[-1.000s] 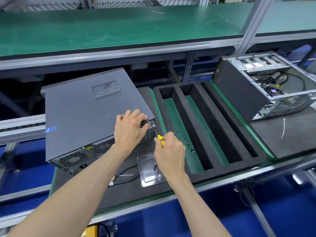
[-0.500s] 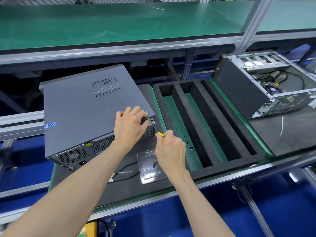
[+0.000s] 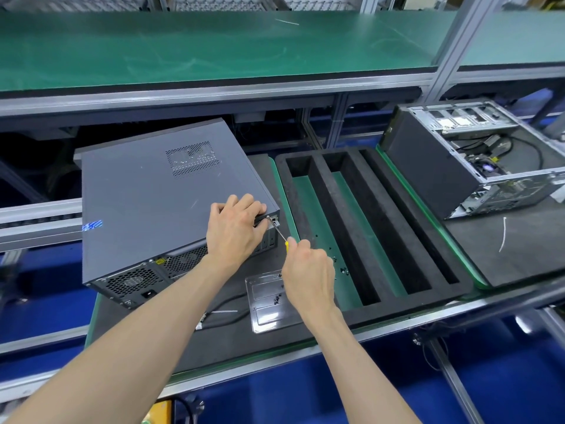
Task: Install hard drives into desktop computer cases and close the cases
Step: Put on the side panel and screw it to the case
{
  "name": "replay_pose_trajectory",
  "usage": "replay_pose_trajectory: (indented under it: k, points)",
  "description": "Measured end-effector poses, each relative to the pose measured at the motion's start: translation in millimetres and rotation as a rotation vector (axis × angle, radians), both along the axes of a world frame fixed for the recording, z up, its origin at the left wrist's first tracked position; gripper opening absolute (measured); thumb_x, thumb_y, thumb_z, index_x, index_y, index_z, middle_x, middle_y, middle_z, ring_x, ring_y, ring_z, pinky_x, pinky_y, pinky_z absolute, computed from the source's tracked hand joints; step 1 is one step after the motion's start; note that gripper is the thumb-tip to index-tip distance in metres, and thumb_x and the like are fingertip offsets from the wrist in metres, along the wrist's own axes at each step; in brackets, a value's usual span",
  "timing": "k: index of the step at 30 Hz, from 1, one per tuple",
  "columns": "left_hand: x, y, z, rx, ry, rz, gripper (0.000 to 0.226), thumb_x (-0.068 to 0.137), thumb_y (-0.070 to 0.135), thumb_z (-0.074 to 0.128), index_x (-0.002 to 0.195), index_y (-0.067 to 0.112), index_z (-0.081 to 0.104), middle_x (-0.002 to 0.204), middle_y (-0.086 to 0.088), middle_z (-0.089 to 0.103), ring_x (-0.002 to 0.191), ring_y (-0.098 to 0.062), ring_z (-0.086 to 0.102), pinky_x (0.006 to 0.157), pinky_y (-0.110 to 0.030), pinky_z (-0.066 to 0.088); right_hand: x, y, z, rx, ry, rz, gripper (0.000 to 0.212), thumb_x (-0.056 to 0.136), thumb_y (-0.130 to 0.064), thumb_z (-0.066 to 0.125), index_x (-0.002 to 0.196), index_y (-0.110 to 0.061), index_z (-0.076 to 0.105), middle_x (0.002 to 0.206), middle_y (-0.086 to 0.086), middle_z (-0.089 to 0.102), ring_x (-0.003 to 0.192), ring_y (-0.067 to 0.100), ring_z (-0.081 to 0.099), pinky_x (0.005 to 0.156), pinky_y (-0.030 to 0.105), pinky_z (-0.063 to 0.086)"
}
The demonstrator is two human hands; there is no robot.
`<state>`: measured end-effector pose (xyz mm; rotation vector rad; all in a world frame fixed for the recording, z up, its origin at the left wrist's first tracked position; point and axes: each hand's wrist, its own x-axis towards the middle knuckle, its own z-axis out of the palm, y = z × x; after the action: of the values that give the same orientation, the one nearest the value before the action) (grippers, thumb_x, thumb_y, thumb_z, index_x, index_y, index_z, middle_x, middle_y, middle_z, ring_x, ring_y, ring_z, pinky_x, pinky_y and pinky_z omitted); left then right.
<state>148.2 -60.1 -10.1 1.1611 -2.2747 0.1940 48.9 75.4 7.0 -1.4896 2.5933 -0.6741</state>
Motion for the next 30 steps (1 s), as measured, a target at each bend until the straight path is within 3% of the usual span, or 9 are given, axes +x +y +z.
replay_pose_trajectory:
  k: [2,4,7,14,17,20,22,27,30]
  points:
    - [0.3,-0.8,-0.3,-0.001,-0.004,-0.004,0.01,0.083,0.029,0.075,0.088,0.023,0.068,0.082,0.005,0.056,0.076,-0.023,0.05,0.07,-0.038,0.037,-2.0,-0.9,0.1,-0.021,-0.072,0.006,0.037,0.107,-0.038,0.035,0.084,-0.011,0.047,0.08,0.015,0.065,0.073,0.037,0.062,0.059,0.038,0.035]
    - [-0.1,-0.7,-0.2,-0.004,-0.013,-0.009,0.011,0.083,0.03,0.075,0.089,0.023,0.068,0.082,0.005,0.056,0.076,-0.023,0.05,0.07,-0.038,0.036,-2.9,0.6,2.4,-0.13,-0.159,0.033,0.025,0.1,-0.034,0.056,0.092,-0.011,0.048,0.085,0.008,0.062,0.072,0.028,0.059,0.062,0.037,0.04]
    - [-0.3,-0.9,0.1,-0.011,-0.008,-0.009,0.011,0.083,0.03,0.075,0.088,0.023,0.068,0.082,0.005,0.056,0.076,-0.023,0.05,0.07,-0.038,0.035,-1.6,4.0,3.3,-0.242,-0.129,0.038,0.021,0.092,-0.017,0.07,0.093,-0.009,0.05,0.085,0.008,0.06,0.066,0.024,0.055,0.061,0.031,0.035]
    - [0.0,0.1,0.5,-0.023,-0.013,-0.016,0.009,0.086,0.029,0.073,0.088,0.022,0.067,0.082,0.005,0.056,0.075,-0.022,0.049,0.069,-0.038,0.036,0.0,-1.5,-4.6,0.036,-0.034,-0.024,0.048,0.108,-0.041,0.023,0.075,-0.014,0.044,0.068,0.008,0.059,0.061,0.029,0.053,0.056,0.034,0.03]
    - [0.2,1.0,1.8,-0.015,-0.016,-0.019,0.01,0.086,0.03,0.073,0.089,0.022,0.067,0.083,0.004,0.056,0.076,-0.023,0.05,0.07,-0.038,0.037,-3.4,0.0,-4.3,-0.114,-0.215,-0.002,0.03,0.103,-0.039,0.049,0.086,-0.014,0.049,0.078,0.003,0.06,0.067,0.023,0.056,0.062,0.037,0.04]
    - [0.0,0.9,1.4,-0.015,-0.012,-0.021,0.01,0.086,0.03,0.072,0.088,0.022,0.067,0.082,0.004,0.055,0.076,-0.023,0.05,0.069,-0.038,0.036,-2.3,3.5,-1.4,-0.23,-0.194,0.022,0.022,0.093,-0.021,0.07,0.095,-0.012,0.05,0.084,0.0,0.057,0.068,0.018,0.054,0.063,0.034,0.041]
    - [0.4,0.7,0.5,-0.013,-0.004,-0.022,0.009,0.086,0.03,0.072,0.088,0.023,0.066,0.082,0.005,0.054,0.076,-0.022,0.049,0.069,-0.038,0.036,-0.8,3.7,-2.4,-0.243,-0.138,0.009,0.022,0.097,-0.024,0.064,0.087,-0.01,0.051,0.074,0.004,0.057,0.061,0.022,0.051,0.059,0.032,0.034]
    - [0.5,0.5,-0.6,-0.023,-0.002,-0.018,0.01,0.085,0.029,0.073,0.086,0.023,0.065,0.08,0.005,0.054,0.074,-0.022,0.048,0.069,-0.038,0.036,1.2,-1.1,-5.4,0.029,-0.031,-0.015,0.043,0.109,-0.039,0.028,0.081,-0.013,0.048,0.073,0.011,0.062,0.068,0.033,0.059,0.058,0.036,0.03]
    - [0.8,0.1,0.7,-0.018,-0.004,-0.02,0.011,0.084,0.029,0.074,0.087,0.023,0.066,0.081,0.005,0.054,0.075,-0.022,0.049,0.069,-0.038,0.036,-3.0,-0.2,-4.0,-0.103,-0.195,0.011,0.027,0.103,-0.036,0.05,0.088,-0.013,0.049,0.079,0.002,0.058,0.068,0.023,0.054,0.061,0.033,0.033]
